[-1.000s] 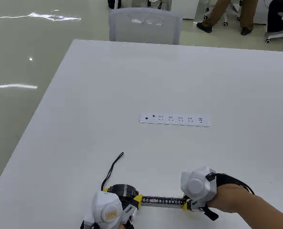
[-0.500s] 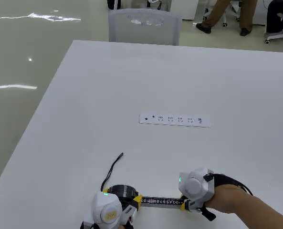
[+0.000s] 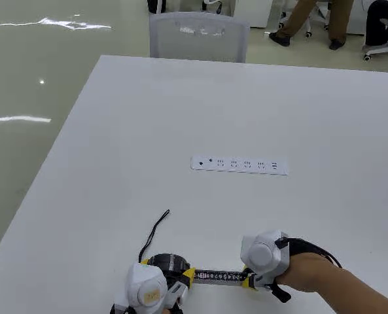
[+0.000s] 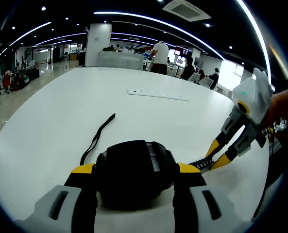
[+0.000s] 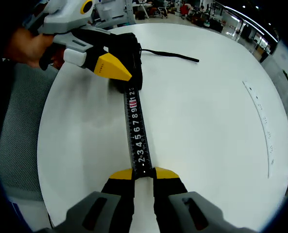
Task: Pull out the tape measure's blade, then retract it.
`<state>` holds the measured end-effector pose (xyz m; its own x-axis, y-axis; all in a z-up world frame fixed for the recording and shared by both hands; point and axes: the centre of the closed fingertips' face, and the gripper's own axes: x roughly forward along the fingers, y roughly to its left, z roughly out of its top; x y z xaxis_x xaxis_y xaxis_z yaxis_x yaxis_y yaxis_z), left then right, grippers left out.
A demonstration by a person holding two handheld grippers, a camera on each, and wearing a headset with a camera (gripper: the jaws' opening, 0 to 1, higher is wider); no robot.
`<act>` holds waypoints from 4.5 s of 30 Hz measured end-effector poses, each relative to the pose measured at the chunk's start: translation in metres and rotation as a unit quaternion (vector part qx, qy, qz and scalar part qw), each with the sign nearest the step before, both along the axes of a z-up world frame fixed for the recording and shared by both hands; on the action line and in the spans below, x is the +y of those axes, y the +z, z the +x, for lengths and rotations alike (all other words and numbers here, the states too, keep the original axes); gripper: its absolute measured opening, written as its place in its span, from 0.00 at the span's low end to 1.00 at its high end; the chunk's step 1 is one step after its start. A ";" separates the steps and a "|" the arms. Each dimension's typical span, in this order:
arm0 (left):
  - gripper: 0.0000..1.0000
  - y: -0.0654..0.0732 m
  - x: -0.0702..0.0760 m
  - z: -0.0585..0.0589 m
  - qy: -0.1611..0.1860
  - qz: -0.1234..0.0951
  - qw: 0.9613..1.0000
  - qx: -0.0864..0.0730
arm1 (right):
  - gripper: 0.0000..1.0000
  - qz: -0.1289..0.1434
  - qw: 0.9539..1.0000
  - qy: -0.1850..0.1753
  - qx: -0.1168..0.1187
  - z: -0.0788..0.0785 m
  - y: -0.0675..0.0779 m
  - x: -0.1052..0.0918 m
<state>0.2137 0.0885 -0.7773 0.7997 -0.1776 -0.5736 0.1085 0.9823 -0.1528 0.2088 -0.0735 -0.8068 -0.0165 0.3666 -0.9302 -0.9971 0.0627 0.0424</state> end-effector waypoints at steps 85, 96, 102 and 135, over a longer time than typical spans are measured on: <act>0.59 -0.002 0.001 0.001 -0.004 -0.009 1.000 0.000 | 0.14 0.023 1.000 0.012 0.003 -0.007 -0.007 0.055; 0.59 -0.003 0.001 0.002 -0.005 -0.010 1.000 0.000 | 0.14 0.030 0.999 0.018 0.001 -0.007 -0.006 0.064; 0.59 -0.001 0.001 0.000 -0.005 -0.010 1.000 0.000 | 0.14 0.034 0.999 0.018 0.003 -0.008 -0.005 0.068; 0.59 -0.005 0.002 0.001 -0.007 -0.012 1.000 0.000 | 0.14 0.060 0.998 0.008 0.007 -0.007 -0.006 0.088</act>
